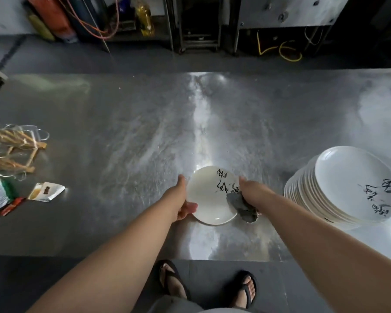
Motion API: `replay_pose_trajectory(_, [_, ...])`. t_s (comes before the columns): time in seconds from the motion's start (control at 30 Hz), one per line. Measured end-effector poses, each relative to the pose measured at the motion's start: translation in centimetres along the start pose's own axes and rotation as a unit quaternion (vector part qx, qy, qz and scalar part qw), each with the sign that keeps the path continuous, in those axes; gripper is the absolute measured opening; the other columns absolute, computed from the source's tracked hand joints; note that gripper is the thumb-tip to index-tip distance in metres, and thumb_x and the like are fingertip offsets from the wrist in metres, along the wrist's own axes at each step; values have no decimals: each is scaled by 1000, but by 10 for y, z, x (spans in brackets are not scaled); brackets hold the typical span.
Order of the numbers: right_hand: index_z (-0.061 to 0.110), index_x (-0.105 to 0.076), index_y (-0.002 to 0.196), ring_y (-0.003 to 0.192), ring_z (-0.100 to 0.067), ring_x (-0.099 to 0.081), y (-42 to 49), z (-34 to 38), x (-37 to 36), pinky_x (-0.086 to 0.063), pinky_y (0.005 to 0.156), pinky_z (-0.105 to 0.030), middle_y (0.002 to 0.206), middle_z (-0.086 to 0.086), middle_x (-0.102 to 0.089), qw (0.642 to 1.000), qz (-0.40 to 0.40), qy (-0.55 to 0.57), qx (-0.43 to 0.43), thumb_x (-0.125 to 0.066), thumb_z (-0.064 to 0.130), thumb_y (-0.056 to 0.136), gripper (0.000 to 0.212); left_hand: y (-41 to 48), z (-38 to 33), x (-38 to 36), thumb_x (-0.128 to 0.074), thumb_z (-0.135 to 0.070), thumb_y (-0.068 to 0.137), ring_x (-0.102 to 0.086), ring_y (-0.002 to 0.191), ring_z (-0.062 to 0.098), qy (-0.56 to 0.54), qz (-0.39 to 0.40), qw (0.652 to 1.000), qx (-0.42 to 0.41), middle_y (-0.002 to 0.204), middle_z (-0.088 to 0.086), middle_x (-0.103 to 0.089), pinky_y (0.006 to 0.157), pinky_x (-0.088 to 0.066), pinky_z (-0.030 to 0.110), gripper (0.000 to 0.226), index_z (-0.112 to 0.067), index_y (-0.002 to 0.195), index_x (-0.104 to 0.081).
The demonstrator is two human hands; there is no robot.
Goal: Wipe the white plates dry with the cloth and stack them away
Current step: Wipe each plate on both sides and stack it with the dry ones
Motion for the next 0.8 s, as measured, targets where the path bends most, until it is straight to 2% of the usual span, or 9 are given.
replay_pose_trajectory(0.1, [16, -70, 107, 96, -31, -68, -10, -5, 6, -54, 100, -49, 101, -18, -72, 991, -31, 119, 48, -20, 60, 105, 66, -7, -10, 7, -37, -76, 99, -78, 85, 31, -132, 33, 990, -32, 92, 18, -79, 60, -57, 33, 64, -16, 108, -58])
replay_pose_trajectory(0.2, [28, -68, 106, 84, -23, -71, -29, -12, 12, -57, 86, -42, 96, -13, -75, 973, -49, 186, 128, -38, 53, 107, 38, -19, -16, 12, -59, -26, 106, -74, 83, 23, -221, 77, 968, -87, 100, 9, -75, 62, -58, 35, 14, -16, 116, -57])
replay_pose_trajectory(0.27, [32, -61, 117, 82, -21, -71, -37, -13, 10, -58, 76, -36, 98, -8, -74, 977, -46, 149, 145, -50, 43, 107, 18, -23, -16, 13, -59, -7, 103, -71, 86, 22, -227, 90, 963, -116, 106, 7, -72, 65, -57, 38, 25, -28, 117, -57])
replay_pose_trajectory(0.33, [34, -50, 137, 72, -17, -69, -41, -13, 8, -56, 61, -28, 93, 0, -71, 985, -43, 90, 144, -56, 40, 105, 34, -27, -14, 14, -58, -3, 103, -76, 87, 23, -220, 108, 961, -128, 106, 7, -77, 71, -60, 43, 31, -28, 122, -60])
replay_pose_trajectory(0.4, [28, -40, 152, 67, -7, -63, -47, -12, 12, -52, 60, -21, 89, 9, -65, 985, -79, 68, 135, -56, 37, 105, 51, -31, -11, 15, -55, -3, 105, -77, 90, 23, -203, 122, 962, -136, 106, 8, -79, 74, -61, 46, 29, -18, 128, -64])
replay_pose_trajectory(0.5, [15, -39, 157, 57, 7, -55, -65, -6, 24, -41, 54, -8, 85, 19, -53, 977, -135, 93, 139, -54, 21, 106, 53, -37, -8, 20, -52, -3, 106, -73, 98, 28, -189, 127, 962, -149, 116, 12, -75, 76, -62, 47, 26, -15, 127, -63])
replay_pose_trajectory(0.6, [16, -53, 145, 74, 18, -61, -87, 17, 31, -41, 68, -13, 109, 5, -67, 954, -178, 117, 211, -54, 9, 102, 44, -52, -12, 21, -51, -2, 106, -70, 99, 32, -192, 155, 954, -168, 118, 12, -71, 78, -61, 48, 20, -13, 121, -59])
replay_pose_trajectory(0.73, [23, -60, 143, 122, 14, -43, -118, 61, 13, -29, 101, -1, 139, 18, -53, 891, -185, 48, 413, -51, -4, 97, 54, -73, -25, 17, -52, 0, 104, -69, 95, 34, -203, 163, 944, -202, 115, 15, -71, 72, -60, 45, 19, -13, 117, -59])
replay_pose_trajectory(0.8, [23, -54, 148, 143, 2, -37, -130, 70, -17, -32, 118, -18, 157, 16, -43, 855, -148, -26, 497, -51, 6, 100, 51, -86, -34, 13, -51, 0, 104, -69, 89, 30, -215, 169, 936, -222, 111, 16, -72, 68, -60, 40, 23, -11, 122, -59])
Point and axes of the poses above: each hand's wrist, its own y-axis towards the middle knuckle, its own x-axis out of the back of the hand, z = x × y, the point moved 7 cm from there along y, towards the middle knuckle
